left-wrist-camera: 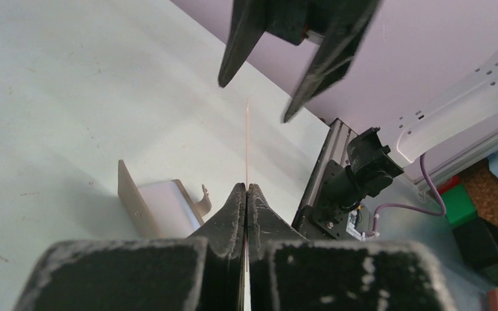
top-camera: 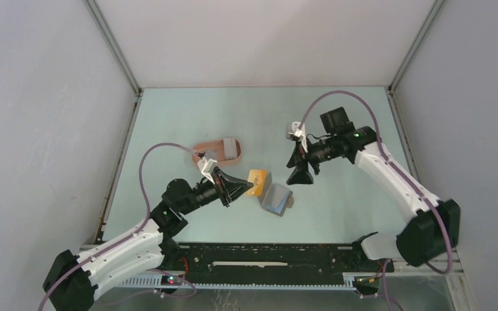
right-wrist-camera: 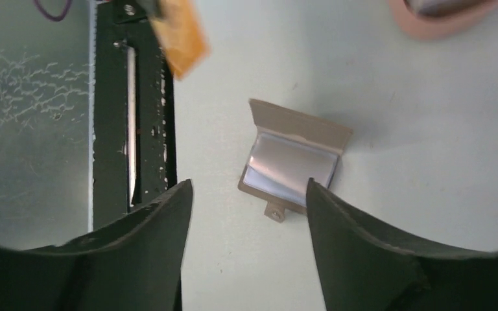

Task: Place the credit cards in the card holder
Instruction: Pick up the credit card from the storage box.

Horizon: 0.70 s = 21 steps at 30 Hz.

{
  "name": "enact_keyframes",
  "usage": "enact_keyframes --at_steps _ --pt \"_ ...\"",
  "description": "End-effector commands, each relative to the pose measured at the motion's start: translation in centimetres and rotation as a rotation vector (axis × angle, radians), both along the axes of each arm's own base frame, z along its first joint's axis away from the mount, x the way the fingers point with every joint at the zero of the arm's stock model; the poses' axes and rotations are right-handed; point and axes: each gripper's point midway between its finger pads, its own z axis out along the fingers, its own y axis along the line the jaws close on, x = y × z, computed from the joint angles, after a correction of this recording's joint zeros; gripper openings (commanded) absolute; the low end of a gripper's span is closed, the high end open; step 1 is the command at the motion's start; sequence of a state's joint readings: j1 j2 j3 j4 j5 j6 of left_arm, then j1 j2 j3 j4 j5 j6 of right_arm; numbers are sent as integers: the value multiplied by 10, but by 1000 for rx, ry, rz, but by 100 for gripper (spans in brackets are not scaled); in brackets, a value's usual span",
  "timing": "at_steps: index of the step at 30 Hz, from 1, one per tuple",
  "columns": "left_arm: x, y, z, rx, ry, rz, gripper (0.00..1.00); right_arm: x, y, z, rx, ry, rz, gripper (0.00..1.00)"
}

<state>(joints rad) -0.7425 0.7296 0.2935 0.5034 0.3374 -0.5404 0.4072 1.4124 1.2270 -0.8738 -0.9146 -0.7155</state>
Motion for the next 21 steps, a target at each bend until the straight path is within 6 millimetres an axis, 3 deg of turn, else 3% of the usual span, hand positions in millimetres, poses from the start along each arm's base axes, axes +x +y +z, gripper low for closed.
enact_keyframes --at_steps 1,4,10,17,21 --pt "-2 -8 23 -24 -121 -5 0 -40 9 42 218 -67 153 78" --pt "-9 -16 24 -2 -158 -45 0 -58 10 44 269 -55 218 80" --pt "-19 -33 23 35 -193 -118 0 -54 24 36 232 1 187 76" --pt "-25 -42 27 40 -204 -141 0 -56 39 23 180 50 183 62" --pt "-26 -43 26 46 -201 -141 0 -60 44 20 170 68 192 49"
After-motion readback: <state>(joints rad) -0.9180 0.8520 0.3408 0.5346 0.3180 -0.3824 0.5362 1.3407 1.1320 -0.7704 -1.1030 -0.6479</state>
